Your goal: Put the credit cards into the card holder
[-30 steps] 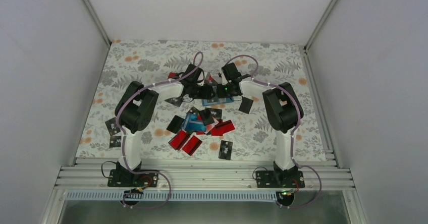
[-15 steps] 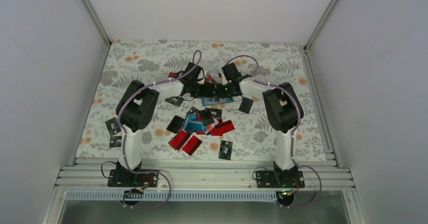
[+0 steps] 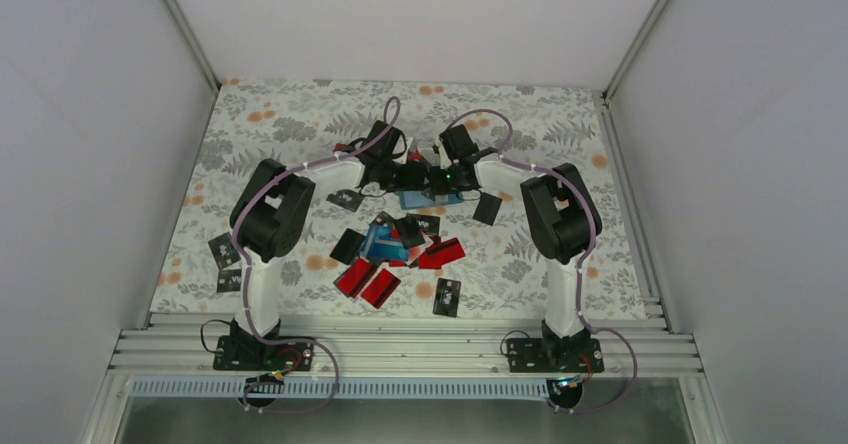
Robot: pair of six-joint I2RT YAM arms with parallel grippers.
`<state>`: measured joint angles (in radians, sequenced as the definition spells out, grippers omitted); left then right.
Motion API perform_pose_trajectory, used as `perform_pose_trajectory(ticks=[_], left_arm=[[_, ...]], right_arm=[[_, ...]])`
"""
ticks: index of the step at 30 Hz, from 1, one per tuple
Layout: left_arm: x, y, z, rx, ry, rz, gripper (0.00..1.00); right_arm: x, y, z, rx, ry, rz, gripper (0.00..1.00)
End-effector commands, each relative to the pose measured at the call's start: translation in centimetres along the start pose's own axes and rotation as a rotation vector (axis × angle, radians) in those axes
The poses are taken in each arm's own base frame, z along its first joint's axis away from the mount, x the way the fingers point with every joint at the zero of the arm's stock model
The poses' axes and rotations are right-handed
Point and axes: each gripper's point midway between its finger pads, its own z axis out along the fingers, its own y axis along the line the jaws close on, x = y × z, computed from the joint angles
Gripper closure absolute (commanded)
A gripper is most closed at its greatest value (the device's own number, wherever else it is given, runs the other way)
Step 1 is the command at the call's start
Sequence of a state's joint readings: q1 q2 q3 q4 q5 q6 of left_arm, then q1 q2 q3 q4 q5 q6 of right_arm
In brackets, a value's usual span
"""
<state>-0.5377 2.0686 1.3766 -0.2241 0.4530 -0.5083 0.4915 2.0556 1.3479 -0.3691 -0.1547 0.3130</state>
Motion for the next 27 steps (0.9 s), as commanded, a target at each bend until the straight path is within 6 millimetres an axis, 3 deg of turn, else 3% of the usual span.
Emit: perform_pose_trajectory(ticks=[1,12,19,27], left_arm=[[-0.7,-0.9,-0.6,-0.006,-0.009,0.016,0.36],[-0.5,-0.2,-0.4,-0.09,0.001,0.033,0.48],[-1.4,-2.5,-0.5,-0.04,-0.028,0.078,0.5],[-1.6,-3.1,0.2,-0.031,-0.018,0.095,0.49]], right_arm=[[3.8,-0.8,0.6,0.029,0.122,0.022,0.96],[3.5,-0.7,0.4,0.026,0.117,0.023,0.96],[3.3,-0.8,-0.2,0.023,0.104,0.053,0.96],[1.9,-1.4,-2.5,0.008,0.053,0.096,0.91]])
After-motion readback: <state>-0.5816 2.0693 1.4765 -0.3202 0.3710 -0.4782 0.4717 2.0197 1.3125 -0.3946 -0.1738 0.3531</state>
